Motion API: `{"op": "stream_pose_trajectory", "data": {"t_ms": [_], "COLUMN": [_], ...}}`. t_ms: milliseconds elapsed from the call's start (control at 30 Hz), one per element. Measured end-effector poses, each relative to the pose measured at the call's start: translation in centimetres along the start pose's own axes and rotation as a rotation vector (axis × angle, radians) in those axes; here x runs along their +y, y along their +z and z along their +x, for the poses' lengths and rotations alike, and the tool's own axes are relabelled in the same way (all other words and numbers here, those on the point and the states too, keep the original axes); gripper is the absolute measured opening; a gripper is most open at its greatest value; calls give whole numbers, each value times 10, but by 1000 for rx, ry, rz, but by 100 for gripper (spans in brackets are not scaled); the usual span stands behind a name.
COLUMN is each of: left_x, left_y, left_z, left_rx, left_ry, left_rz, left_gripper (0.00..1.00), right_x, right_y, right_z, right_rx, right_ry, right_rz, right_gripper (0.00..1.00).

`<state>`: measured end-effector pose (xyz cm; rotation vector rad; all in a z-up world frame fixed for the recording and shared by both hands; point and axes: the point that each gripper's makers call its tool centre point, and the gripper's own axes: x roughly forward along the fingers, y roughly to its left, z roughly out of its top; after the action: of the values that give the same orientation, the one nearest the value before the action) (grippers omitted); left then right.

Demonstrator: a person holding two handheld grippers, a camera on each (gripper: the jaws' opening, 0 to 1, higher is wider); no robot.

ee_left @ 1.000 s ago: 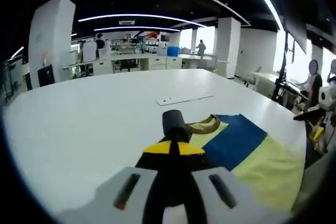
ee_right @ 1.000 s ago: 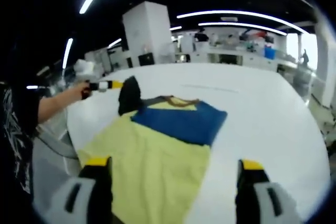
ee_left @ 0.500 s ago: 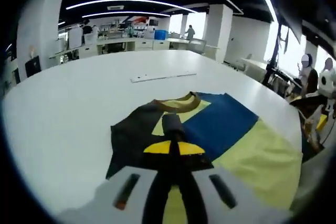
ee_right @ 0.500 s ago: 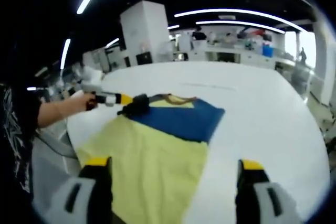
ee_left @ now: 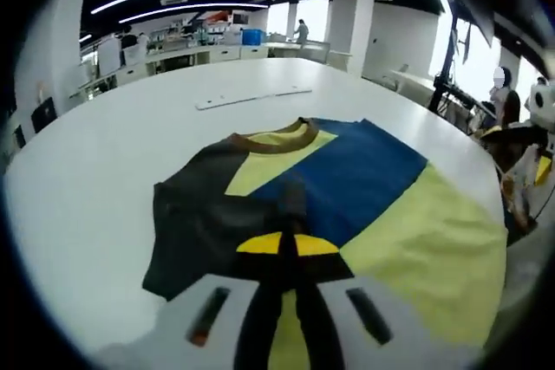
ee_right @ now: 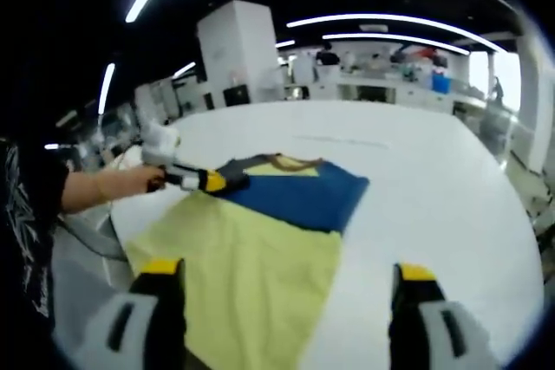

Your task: Fold the garment on the visible template until the final outline fits inside the template.

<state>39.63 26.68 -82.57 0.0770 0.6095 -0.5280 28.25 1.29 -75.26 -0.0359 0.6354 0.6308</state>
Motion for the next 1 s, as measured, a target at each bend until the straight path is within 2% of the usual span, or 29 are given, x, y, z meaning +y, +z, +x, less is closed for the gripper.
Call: {"op": "stream_pose_trajectory", "data": {"t_ms": [200, 433, 567, 667, 800, 1000], "left_x": [-1, 4, 10, 21, 43, 64], "left_y": [3, 19, 26, 32, 28, 19], "left_z": [-3, -16, -26, -34, -38, -38], "left_rx": [-18, -86, -103, -117, -116, -81], "left_ry": [-11, -31, -26, 13, 69, 105], "left_rz": [-5, 25, 44, 56, 43, 0], "left_gripper": [2, 14, 21, 31, 46, 51], "right_x": [1, 5, 8, 10, 11, 11], "right_y": [-1, -2, -2, -3, -5, -8], "right_z": [0, 0, 1, 1, 2, 2], "right_rx": [5, 14, 20, 23, 29, 36], "right_ry": [3, 22, 34, 37, 42, 39], "right_rz": [5, -9, -21, -25, -30, -29], "right_gripper": [99, 99, 99, 99, 99, 99]}}
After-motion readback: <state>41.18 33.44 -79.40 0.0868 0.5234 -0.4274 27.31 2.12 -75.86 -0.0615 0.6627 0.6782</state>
